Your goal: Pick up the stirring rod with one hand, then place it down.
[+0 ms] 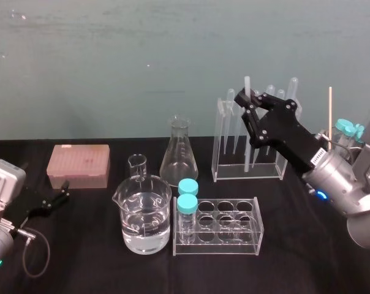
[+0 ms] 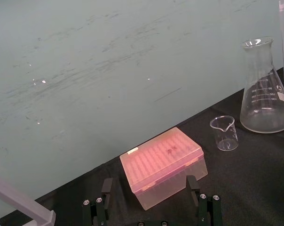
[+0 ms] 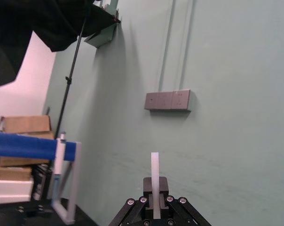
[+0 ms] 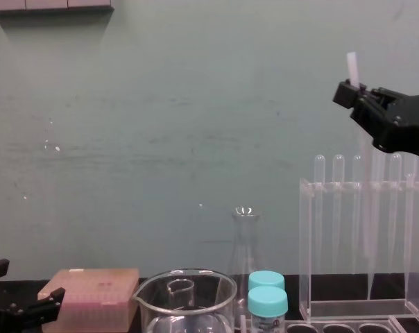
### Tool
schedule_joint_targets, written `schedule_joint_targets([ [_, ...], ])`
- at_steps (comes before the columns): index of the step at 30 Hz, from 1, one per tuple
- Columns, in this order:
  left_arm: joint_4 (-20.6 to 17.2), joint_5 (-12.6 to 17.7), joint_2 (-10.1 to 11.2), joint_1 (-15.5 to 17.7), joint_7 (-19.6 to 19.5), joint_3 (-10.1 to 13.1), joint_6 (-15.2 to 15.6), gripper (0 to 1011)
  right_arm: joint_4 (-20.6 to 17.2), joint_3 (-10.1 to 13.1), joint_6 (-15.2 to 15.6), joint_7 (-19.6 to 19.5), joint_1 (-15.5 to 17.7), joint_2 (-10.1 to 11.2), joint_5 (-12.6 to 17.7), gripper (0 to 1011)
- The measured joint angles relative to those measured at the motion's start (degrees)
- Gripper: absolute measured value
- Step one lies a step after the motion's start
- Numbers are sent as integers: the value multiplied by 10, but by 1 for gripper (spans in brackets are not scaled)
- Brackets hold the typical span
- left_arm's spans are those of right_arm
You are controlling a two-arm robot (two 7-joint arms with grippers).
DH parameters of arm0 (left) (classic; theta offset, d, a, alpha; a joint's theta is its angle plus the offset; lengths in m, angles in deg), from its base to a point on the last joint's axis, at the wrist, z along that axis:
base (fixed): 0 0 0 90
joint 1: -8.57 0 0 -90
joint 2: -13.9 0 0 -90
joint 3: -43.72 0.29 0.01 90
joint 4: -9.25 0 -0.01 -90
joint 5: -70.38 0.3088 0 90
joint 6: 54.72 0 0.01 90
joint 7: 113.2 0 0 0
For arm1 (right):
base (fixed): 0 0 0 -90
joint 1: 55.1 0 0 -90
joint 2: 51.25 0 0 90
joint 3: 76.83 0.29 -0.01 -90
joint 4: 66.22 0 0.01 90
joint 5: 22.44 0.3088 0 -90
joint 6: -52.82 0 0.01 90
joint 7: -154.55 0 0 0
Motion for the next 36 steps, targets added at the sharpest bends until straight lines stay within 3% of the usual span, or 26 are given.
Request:
schedule_joint_targets([
  [3, 0, 0, 0, 0, 0, 0, 0, 1000, 8, 8, -23, -7, 6, -1, -21, 67],
  [8, 0, 0, 0, 0, 0, 0, 0, 1000, 17, 18, -23, -26, 15, -2, -45, 67],
  [36, 0, 0, 0, 0, 0, 0, 0, 1000, 16, 16, -29, -18, 13, -2, -39, 67],
])
